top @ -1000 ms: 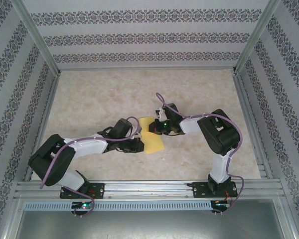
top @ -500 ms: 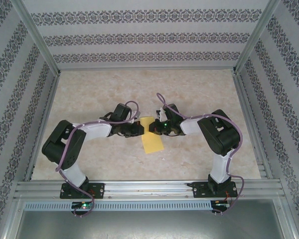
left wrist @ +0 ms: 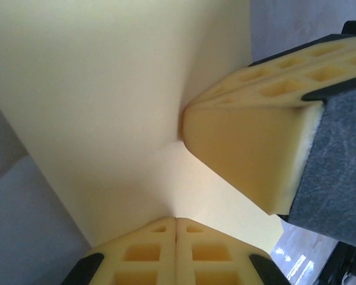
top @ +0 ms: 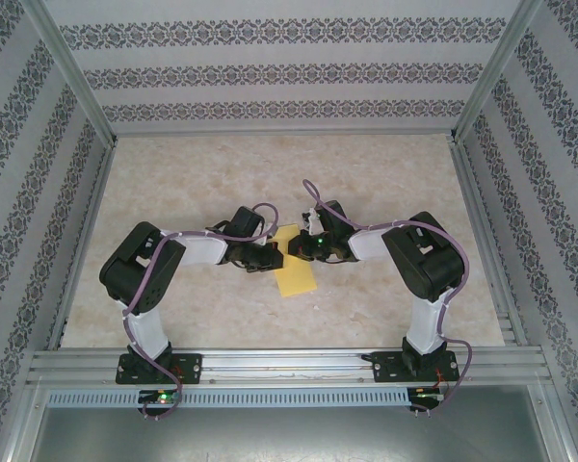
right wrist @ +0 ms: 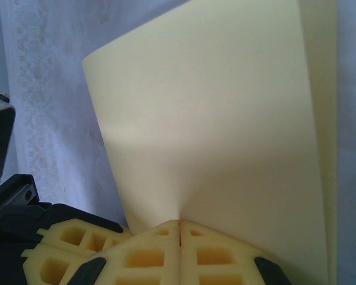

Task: Fold a paper plane with a square sheet of paper (fold left side to right side)
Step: Hold the square sheet of paper at the center of the table, then first fold the square sheet of paper in half at the center of the table.

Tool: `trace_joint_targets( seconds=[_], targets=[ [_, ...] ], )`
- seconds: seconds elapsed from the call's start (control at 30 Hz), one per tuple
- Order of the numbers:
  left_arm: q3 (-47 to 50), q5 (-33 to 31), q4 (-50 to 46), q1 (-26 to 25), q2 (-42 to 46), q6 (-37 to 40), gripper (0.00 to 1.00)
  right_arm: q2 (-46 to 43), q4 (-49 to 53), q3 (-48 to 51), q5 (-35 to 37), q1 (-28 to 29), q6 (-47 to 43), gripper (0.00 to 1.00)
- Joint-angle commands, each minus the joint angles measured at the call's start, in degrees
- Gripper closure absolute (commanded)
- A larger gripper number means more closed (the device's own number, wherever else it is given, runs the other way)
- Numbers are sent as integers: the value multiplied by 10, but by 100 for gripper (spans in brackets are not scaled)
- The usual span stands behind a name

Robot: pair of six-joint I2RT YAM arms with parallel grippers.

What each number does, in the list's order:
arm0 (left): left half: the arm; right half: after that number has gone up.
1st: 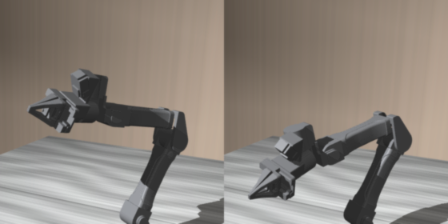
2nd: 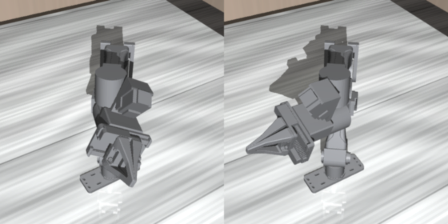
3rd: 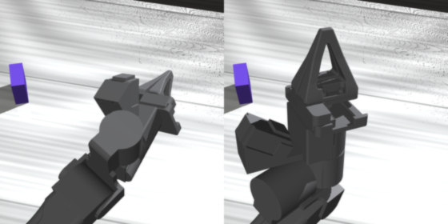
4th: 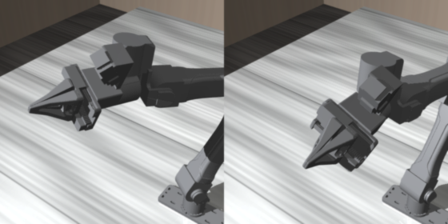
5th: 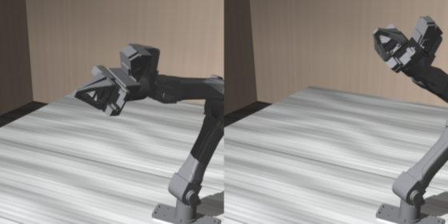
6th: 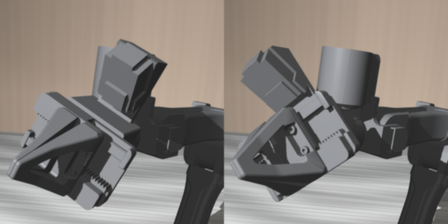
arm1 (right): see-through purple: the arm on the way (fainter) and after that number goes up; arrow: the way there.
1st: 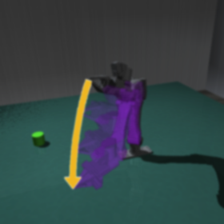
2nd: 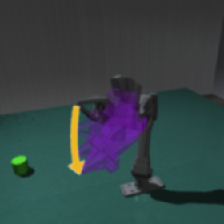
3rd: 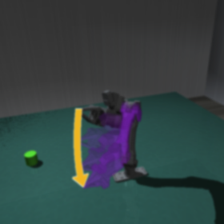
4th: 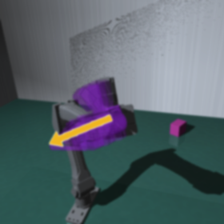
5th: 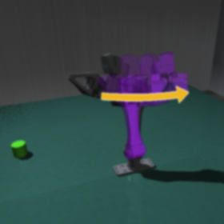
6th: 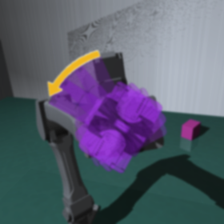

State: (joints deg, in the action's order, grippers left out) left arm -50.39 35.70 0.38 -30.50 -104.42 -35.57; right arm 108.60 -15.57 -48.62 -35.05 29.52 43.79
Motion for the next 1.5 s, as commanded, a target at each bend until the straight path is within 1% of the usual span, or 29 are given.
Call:
trace_joint_targets(
  seconds=[0.0, 0.1, 0.2, 0.3, 0.43, 0.6, 0.73, 1.0, 1.13, 1.3, 1.47],
  targets=[
    [13, -37, -29, -10, -3, 7, 95, -15, 63, 4, 42, -1, -4, 100],
    [16, -41, -31, -11, -3, 7, 95, -46, 71, -6, 33, -6, -11, 99],
    [15, -42, -30, -11, -1, 9, 95, -88, 103, -5, 38, -10, -27, 100],
    [12, -42, -31, -13, 0, 9, 95, -129, 127, 16, 42, -10, -33, 100],
    [11, -43, -34, -13, 4, 11, 95, -158, 125, 56, 33, 6, -11, 100],
    [11, -43, -37, -12, 9, 14, 95, -145, 94, 78, 39, 48, 21, 100],
    [11, -38, -31, -12, 9, 11, 95, -117, 88, 75, 53, 64, 26, 100],
    [1, -19, -11, -12, 23, -3, 95, -82, 107, 84, 72, 71, 14, 100],
    [-9, -14, 1, -1, 28, -5, 94, -78, 121, 96, 80, 73, 3, 100],
    [-12, 8, 43, 15, 11, -18, 94, -77, 131, 106, 97, 74, -4, 100],
    [-9, 14, 60, 15, -9, -20, 94, -75, 144, 106, 108, 74, -11, 100]
  ],
)
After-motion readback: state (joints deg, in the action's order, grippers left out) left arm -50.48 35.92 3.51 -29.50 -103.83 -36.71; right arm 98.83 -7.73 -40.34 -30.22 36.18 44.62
